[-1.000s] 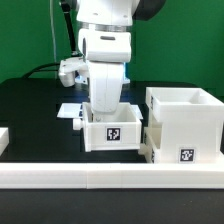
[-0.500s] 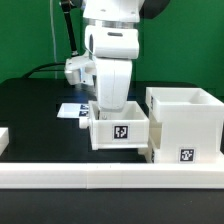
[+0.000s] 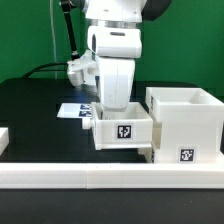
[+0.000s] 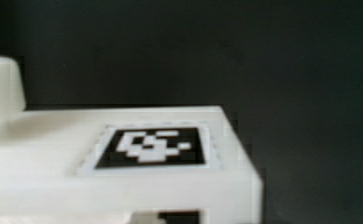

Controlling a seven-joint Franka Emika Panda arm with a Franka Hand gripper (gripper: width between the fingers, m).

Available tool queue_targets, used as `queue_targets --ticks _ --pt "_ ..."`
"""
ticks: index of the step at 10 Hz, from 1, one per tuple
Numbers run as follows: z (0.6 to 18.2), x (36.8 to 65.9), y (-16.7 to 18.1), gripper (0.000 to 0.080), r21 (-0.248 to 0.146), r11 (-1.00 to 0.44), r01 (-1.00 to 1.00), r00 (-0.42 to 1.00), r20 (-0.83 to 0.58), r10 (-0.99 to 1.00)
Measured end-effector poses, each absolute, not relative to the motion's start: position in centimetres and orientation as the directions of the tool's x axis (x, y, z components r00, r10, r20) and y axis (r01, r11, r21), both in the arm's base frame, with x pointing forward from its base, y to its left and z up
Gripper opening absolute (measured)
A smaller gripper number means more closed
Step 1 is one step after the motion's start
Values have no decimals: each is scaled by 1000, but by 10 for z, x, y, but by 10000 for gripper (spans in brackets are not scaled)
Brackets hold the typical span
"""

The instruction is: Assemble drawer

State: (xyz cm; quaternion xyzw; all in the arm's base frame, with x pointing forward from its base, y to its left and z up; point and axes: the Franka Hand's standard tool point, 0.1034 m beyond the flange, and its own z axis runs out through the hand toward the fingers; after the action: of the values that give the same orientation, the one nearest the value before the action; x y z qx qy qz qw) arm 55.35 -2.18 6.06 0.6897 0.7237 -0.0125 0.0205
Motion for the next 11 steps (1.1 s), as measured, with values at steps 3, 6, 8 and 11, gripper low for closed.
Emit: queue_targets --ticks 3,6,8,11 --pt "60 553 -18 44 10 54 999 -53 -45 998" --pt "58 552 -13 44 5 56 998 -56 -41 998" --pt "56 551 -10 44 2 58 998 -58 -39 998" --pt "54 549 -9 44 -2 60 998 -60 -39 997"
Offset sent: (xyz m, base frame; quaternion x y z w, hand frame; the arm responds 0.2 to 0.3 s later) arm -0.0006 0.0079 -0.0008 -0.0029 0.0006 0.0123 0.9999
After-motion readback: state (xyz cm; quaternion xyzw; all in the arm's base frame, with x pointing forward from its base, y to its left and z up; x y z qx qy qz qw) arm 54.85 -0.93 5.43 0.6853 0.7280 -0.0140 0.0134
